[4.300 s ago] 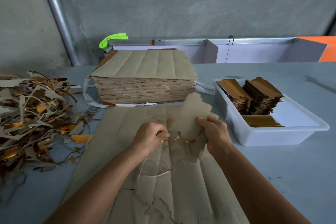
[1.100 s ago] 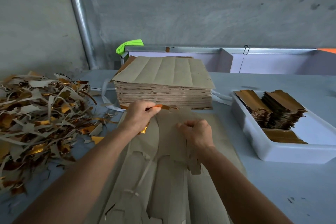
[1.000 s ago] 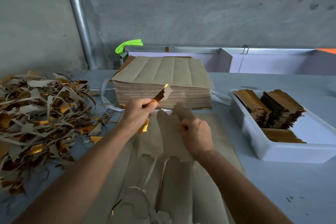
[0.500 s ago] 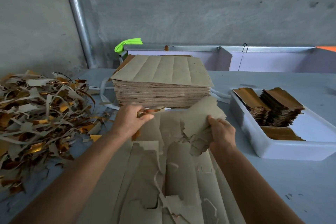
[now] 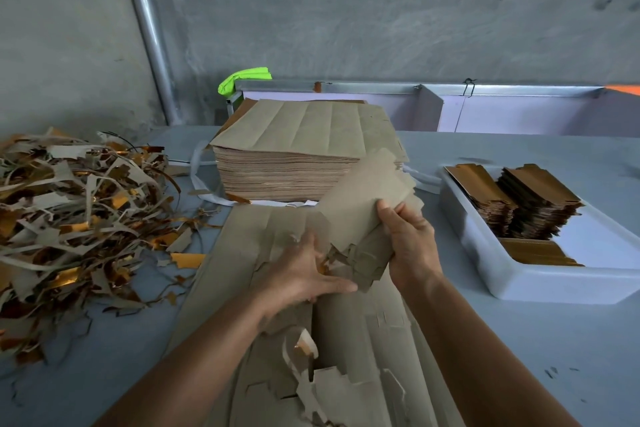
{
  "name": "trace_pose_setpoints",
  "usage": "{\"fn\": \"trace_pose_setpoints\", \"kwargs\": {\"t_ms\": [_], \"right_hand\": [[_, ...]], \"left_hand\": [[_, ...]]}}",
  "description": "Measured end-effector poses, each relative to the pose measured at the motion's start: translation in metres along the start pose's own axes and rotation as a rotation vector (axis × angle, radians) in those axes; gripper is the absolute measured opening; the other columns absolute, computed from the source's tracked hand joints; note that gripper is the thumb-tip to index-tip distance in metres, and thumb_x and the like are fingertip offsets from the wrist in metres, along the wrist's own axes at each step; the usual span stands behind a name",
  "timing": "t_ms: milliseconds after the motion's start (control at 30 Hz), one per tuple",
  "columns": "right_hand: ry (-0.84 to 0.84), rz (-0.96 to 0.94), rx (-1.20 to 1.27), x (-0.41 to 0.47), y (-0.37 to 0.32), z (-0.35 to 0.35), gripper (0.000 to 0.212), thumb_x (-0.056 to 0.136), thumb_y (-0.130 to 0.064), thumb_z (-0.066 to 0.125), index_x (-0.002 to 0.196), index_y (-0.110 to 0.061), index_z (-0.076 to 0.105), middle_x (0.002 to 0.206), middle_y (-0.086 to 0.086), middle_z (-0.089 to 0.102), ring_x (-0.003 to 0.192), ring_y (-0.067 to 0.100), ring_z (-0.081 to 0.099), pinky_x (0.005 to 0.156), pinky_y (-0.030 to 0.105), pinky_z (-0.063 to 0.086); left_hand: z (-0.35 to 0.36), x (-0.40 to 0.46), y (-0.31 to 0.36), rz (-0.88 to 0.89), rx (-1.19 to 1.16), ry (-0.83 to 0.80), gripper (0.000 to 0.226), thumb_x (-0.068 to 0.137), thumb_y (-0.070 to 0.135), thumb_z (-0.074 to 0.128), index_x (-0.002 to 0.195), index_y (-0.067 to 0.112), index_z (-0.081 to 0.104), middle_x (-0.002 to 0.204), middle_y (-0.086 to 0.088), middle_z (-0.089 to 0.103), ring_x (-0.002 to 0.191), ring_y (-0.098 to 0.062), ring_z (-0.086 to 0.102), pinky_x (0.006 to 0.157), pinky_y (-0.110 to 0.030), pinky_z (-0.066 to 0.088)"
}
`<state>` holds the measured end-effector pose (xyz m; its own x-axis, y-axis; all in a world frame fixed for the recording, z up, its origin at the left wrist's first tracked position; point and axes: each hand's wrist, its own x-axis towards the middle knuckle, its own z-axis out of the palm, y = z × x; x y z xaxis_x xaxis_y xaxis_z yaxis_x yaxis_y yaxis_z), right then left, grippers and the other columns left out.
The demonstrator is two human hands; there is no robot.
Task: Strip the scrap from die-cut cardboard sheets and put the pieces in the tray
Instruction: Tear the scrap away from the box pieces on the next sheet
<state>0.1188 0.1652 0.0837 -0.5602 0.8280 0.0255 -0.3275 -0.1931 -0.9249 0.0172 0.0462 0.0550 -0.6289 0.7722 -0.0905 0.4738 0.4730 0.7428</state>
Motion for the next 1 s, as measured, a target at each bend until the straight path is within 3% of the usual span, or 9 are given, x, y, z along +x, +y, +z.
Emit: {"fn": "trace_pose_setpoints", "kwargs": {"t_ms": [67,200,300,367,500,667,833,933,1000], "right_hand": [[0.036,-0.001,0.008,0.001,0.0,0.001,0.024,0.089,-0.014,0.064,0.067,-0.01,0.054,0.069,0.005,0.054,0.064,0.014,0.05,0.064,0.031,0.047],[0.153,-0.001,0.008,0.009,-0.002,-0.005,0.027,0.088,-0.014,0.065,0.064,-0.01,0.053,0.07,0.008,0.054,0.069,0.02,0.05,0.066,0.033,0.048],[0.145,0.021,-0.021,0.009,0.0,-0.008,0.023,0.087,-0.015,0.067,0.068,-0.008,0.056,0.075,0.011,0.058,0.073,0.024,0.053,0.073,0.04,0.053],[0.145,0.038,-0.024,0.008,0.001,-0.01,0.025,0.086,-0.016,0.068,0.065,-0.01,0.057,0.071,0.007,0.062,0.069,0.02,0.058,0.065,0.034,0.056],[0.22,0.056,-0.06,0.009,0.001,-0.011,0.03,0.085,-0.016,0.069,0.06,-0.012,0.053,0.065,0.001,0.058,0.06,0.012,0.053,0.053,0.022,0.049],[0.318,0.1,-0.142,0.013,0.001,-0.025,0.025,0.084,-0.015,0.069,0.065,-0.012,0.053,0.068,0.001,0.057,0.062,0.013,0.052,0.054,0.026,0.045],[0.179,0.011,-0.303,0.014,0.001,-0.034,0.019,0.083,-0.003,0.062,0.091,-0.019,0.055,0.09,0.003,0.063,0.083,0.02,0.061,0.06,0.029,0.049],[0.024,-0.038,-0.475,0.013,0.002,-0.038,0.046,0.084,0.002,0.06,0.118,-0.025,0.043,0.098,-0.005,0.055,0.093,0.018,0.058,0.057,0.022,0.047],[-0.119,-0.089,-0.555,0.011,0.001,-0.039,0.075,0.085,0.008,0.055,0.137,-0.039,0.029,0.109,-0.011,0.05,0.101,0.016,0.054,0.063,0.021,0.05]], "left_hand": [[-0.001,0.001,-0.003,0.008,-0.04,-0.025,0.049,0.062,0.038,0.086,0.096,0.018,0.058,0.091,0.01,0.055,0.089,-0.015,0.058,0.061,-0.02,0.042],[-0.011,0.0,-0.01,0.072,-0.128,-0.089,0.015,0.067,0.029,0.084,0.069,0.024,0.07,0.064,0.017,0.057,0.068,-0.003,0.051,0.063,-0.021,0.039],[-0.019,-0.001,-0.013,0.075,-0.179,-0.048,0.014,0.071,0.025,0.081,0.065,0.028,0.069,0.063,0.021,0.061,0.073,0.0,0.054,0.072,-0.023,0.04],[-0.023,-0.002,-0.014,0.089,-0.21,-0.021,0.012,0.076,0.024,0.077,0.068,0.027,0.07,0.069,0.019,0.065,0.078,0.002,0.057,0.076,-0.023,0.039],[-0.031,-0.006,-0.012,0.128,-0.296,0.006,0.014,0.086,0.026,0.067,0.077,0.019,0.074,0.077,0.006,0.071,0.076,0.0,0.062,0.075,-0.02,0.045],[-0.043,-0.008,-0.019,0.138,-0.3,0.049,0.015,0.088,0.025,0.065,0.079,0.017,0.074,0.076,0.005,0.072,0.073,0.0,0.063,0.07,-0.015,0.044],[-0.047,-0.006,-0.023,0.123,-0.265,0.057,0.013,0.086,0.032,0.065,0.078,0.024,0.073,0.083,0.006,0.071,0.079,0.0,0.062,0.069,-0.012,0.042],[-0.048,-0.005,-0.023,0.124,-0.279,0.076,0.014,0.086,0.032,0.066,0.076,0.026,0.073,0.076,0.011,0.07,0.07,0.008,0.06,0.062,-0.006,0.04],[-0.047,-0.004,-0.022,0.122,-0.288,0.076,0.014,0.086,0.031,0.065,0.076,0.025,0.072,0.067,0.018,0.067,0.064,0.011,0.057,0.057,-0.005,0.04]]}}
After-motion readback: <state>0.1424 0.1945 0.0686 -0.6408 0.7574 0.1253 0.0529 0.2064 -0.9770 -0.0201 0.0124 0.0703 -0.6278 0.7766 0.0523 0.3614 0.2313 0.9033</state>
